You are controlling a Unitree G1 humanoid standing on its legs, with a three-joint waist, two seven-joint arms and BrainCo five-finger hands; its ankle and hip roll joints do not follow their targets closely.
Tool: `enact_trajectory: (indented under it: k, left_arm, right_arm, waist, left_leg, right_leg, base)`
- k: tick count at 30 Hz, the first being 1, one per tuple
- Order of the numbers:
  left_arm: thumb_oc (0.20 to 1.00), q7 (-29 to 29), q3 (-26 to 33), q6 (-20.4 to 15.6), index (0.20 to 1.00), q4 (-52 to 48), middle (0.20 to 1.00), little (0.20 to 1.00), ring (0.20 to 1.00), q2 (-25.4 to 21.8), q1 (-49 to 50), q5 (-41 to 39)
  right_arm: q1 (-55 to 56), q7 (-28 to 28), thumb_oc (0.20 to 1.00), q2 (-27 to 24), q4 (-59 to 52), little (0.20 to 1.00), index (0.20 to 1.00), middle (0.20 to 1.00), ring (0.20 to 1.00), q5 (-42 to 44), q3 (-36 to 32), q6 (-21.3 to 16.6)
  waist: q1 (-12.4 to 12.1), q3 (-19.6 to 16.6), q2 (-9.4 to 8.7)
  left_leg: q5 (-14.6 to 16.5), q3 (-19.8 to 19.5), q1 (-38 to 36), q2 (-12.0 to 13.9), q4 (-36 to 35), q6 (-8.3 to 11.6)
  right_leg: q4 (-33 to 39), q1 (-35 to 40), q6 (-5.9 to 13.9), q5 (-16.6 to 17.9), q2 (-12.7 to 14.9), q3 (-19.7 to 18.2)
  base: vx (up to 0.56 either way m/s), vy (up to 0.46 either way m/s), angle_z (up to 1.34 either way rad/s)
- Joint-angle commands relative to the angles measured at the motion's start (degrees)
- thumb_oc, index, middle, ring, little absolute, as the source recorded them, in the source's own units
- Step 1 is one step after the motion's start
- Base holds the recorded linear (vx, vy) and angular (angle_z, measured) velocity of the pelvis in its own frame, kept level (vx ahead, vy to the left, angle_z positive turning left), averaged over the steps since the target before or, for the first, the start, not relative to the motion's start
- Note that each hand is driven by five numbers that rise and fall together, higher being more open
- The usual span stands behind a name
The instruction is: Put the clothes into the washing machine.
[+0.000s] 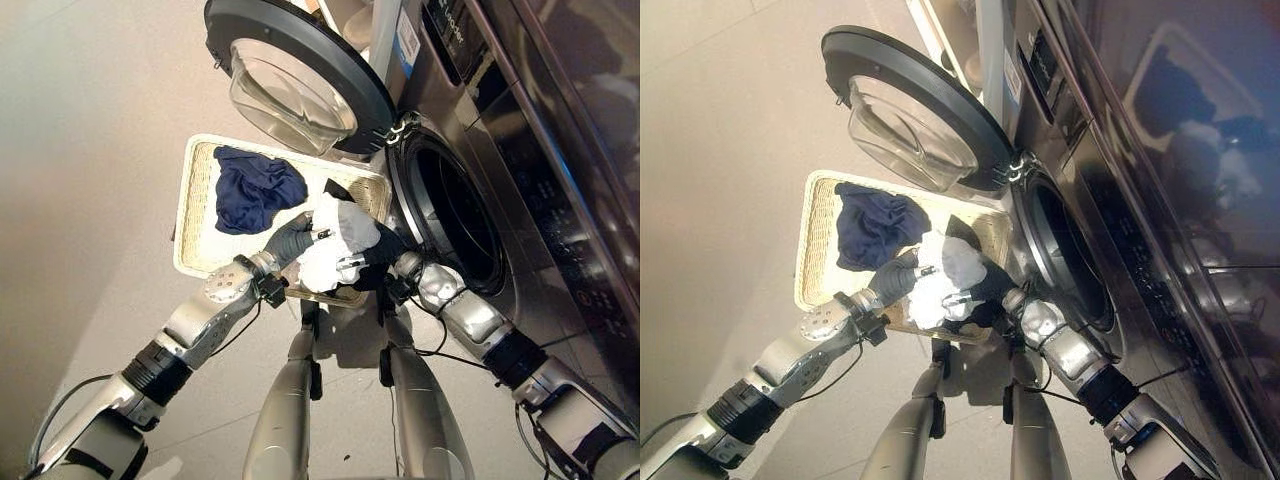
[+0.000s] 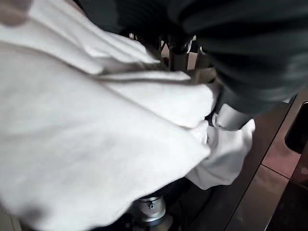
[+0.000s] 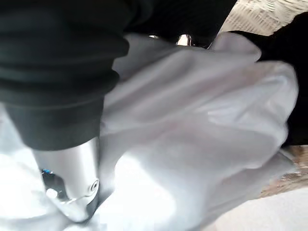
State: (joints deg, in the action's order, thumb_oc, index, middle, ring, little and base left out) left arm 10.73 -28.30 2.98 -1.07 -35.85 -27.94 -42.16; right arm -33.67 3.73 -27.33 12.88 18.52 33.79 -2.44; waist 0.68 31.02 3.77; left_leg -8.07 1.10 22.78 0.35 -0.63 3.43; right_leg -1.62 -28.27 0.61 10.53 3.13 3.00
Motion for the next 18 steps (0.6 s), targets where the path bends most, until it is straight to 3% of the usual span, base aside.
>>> enact_trajectory:
  k: [1, 5, 10, 18]
  left_arm:
    - [0.200, 2.11, -1.19, -8.17, 0.200, -10.05, 0.200, 0.200, 0.200, 5.80, -3.86, -2.51]
    - [0.200, -1.84, -0.86, -9.42, 0.200, -10.64, 0.200, 0.200, 0.200, 5.20, -4.36, 0.03]
    - [0.200, -4.83, -0.58, -10.49, 0.200, -11.19, 0.200, 0.200, 0.200, 3.62, -3.96, 3.35]
    - [0.200, -4.39, -2.94, -12.18, 0.200, -12.26, 0.200, 0.200, 0.200, 2.23, -3.32, 2.73]
  right_arm:
    - [-2.70, 2.74, 1.000, 4.31, -0.38, 1.000, 1.000, 1.000, 1.000, -1.55, 3.82, 1.28]
    - [-2.22, 9.94, 1.000, 3.97, -1.93, 1.000, 1.000, 1.000, 1.000, 2.52, 5.23, 4.57]
    - [0.32, 22.99, 1.000, 3.12, -7.19, 1.000, 1.000, 1.000, 1.000, 9.28, 8.47, 12.86]
    - [4.65, 26.38, 1.000, 3.45, -9.15, 1.000, 1.000, 1.000, 1.000, 19.45, 11.94, 16.95]
  waist:
    - [1.13, -1.22, -0.34]
    - [0.84, -1.22, -0.54]
    - [0.45, -1.22, -0.99]
    - [0.65, -1.22, -1.11]
  left_leg:
    - [-0.26, 0.09, 5.43, -5.99, 5.33, -3.41]
    - [-0.28, -0.73, 5.66, -6.09, 5.86, -3.51]
    - [-0.89, -1.21, 5.59, -5.74, 5.32, -3.39]
    - [-1.31, -0.97, 5.70, -5.11, 4.73, -3.13]
  right_leg:
    - [-3.84, -0.79, 1.52, -1.24, -1.39, -1.11]
    - [-4.49, -1.00, 1.45, -1.45, -1.38, -1.09]
    - [-4.77, -0.85, 1.37, -1.84, -1.74, -1.00]
    - [-4.54, -1.17, 1.26, -1.72, -2.06, -1.03]
  base:
    - [0.00, 0.000, 0.00]
    - [0.00, 0.000, 0.00]
    - [0.00, -0.006, 0.00]
    - [0.00, -0.008, 0.00]
